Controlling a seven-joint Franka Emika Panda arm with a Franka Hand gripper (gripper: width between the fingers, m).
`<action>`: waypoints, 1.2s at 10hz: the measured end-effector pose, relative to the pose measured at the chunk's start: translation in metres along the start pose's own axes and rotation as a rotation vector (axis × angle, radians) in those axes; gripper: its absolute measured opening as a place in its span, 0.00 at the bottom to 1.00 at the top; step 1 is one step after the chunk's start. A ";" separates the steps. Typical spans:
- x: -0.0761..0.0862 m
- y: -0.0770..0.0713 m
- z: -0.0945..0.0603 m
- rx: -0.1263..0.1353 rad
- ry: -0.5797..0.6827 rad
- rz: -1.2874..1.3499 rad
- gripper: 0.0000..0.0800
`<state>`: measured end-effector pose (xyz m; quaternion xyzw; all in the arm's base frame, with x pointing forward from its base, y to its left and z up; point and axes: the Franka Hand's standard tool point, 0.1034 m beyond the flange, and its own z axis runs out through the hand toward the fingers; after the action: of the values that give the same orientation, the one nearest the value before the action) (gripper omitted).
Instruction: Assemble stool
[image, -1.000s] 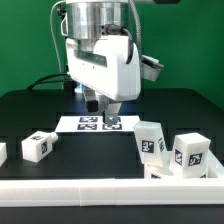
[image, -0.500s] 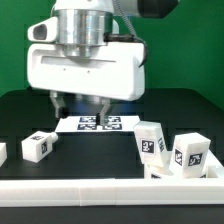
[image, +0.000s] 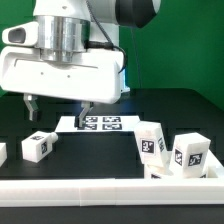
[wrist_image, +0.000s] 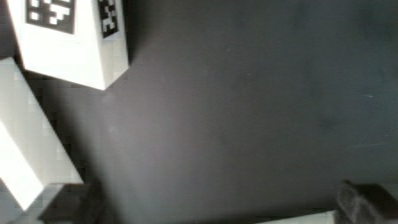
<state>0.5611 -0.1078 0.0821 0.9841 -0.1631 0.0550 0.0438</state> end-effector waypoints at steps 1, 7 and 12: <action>0.000 0.002 0.000 -0.001 0.000 0.000 0.81; -0.006 0.061 0.023 -0.042 0.000 -0.047 0.81; -0.013 0.076 0.024 0.033 -0.282 0.037 0.81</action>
Offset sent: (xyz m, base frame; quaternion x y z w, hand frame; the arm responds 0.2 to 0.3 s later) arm -0.0141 -0.0298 -0.0193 0.0295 0.0213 -0.0352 0.9987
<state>0.5261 -0.1778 0.0624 0.9795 -0.1846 -0.0803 0.0030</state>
